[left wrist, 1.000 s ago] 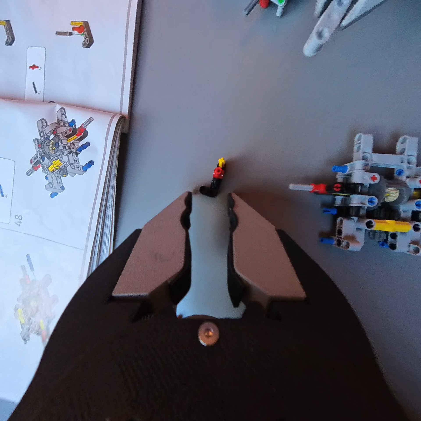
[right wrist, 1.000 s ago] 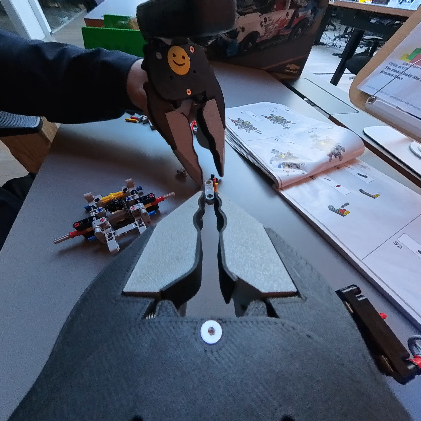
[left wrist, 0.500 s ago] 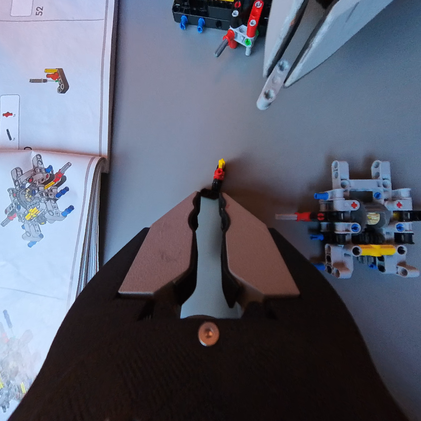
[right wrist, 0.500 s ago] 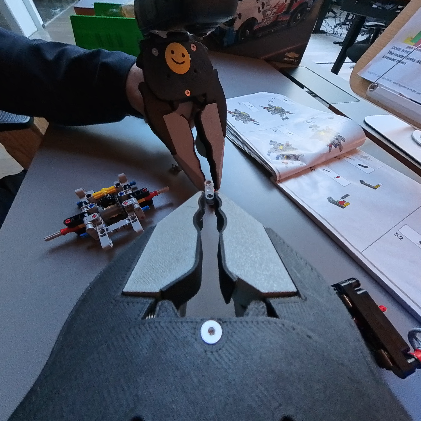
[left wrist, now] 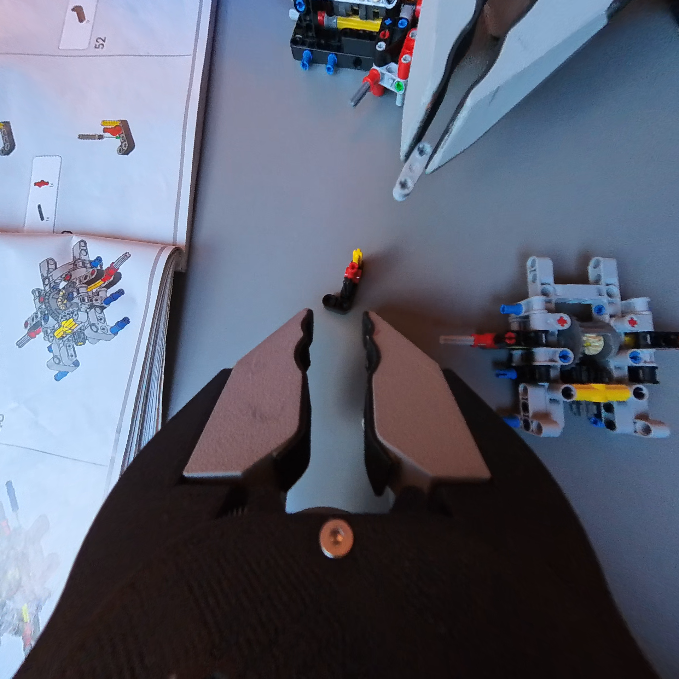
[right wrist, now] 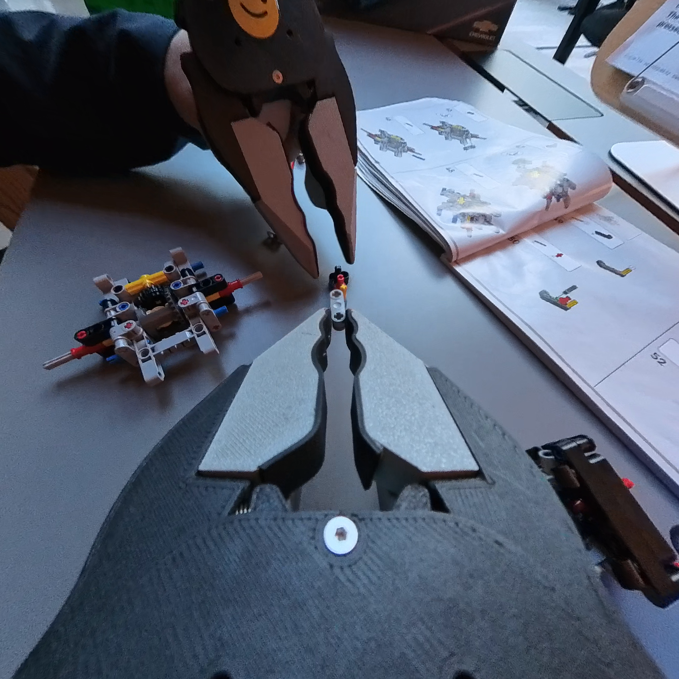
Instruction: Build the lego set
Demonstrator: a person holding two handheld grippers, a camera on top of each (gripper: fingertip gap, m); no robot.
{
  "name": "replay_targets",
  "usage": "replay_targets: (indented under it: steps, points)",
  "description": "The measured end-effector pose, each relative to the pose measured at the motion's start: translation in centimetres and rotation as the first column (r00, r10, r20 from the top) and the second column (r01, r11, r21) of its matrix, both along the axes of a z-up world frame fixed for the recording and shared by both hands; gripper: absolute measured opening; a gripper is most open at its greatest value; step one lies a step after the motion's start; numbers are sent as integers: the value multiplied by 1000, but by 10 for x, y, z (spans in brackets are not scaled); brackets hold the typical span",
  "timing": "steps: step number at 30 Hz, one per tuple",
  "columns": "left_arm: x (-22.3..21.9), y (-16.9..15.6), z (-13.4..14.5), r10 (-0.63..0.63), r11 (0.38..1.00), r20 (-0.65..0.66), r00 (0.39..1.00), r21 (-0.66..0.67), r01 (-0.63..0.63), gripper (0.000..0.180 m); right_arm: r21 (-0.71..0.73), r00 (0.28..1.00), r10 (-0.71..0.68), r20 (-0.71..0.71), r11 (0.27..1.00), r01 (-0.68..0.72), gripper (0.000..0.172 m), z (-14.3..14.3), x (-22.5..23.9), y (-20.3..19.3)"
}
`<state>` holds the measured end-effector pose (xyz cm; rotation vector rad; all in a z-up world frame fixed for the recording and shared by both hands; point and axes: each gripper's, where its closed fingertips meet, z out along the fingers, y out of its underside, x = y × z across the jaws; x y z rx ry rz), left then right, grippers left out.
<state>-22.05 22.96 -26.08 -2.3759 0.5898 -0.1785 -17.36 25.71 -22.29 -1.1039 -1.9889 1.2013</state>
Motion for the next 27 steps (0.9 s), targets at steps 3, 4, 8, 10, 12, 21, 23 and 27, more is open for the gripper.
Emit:
replay_targets:
  steps: [3, 4, 8, 10, 12, 21, 23, 27]
  points:
    - [2, 3, -3, -19, 1000, 4, 1000, 0, 19, 26, 12, 1000, 1, 27, 1000, -1, 4, -5, -1, 0]
    - [3, 4, -3, -26, 1000, 2, 1000, 0, 26, 27, 13, 999, 1, 36, 1000, -1, 4, -6, -1, -1]
    - [6, 9, -1, -53, 998, 2, 999, 17, 53, 28, 21, 997, -1, 73, 1000, 0, 4, -12, -3, -1]
    - [7, 8, -2, -61, 998, 6, 998, 17, 60, 27, 31, 995, 1, 97, 1000, -4, 4, -16, -3, -1]
    - [6, 7, -5, -57, 998, -1, 998, 7, 57, 29, 40, 994, 1, 113, 999, -6, 4, -19, -4, -2]
    - [-1, 3, -4, 3, 999, -16, 1000, 43, -2, 39, 30, 994, 2, 108, 1000, -5, 4, -17, -3, -1]
    - [-2, 3, -4, 4, 999, -35, 999, 52, -2, 39, 28, 994, 2, 109, 1000, -5, 4, -17, -3, -1]
    - [-1, 5, -4, 7, 999, -24, 1000, 53, -6, 38, 19, 995, -4, 103, 1000, 2, 4, -16, -4, 0]
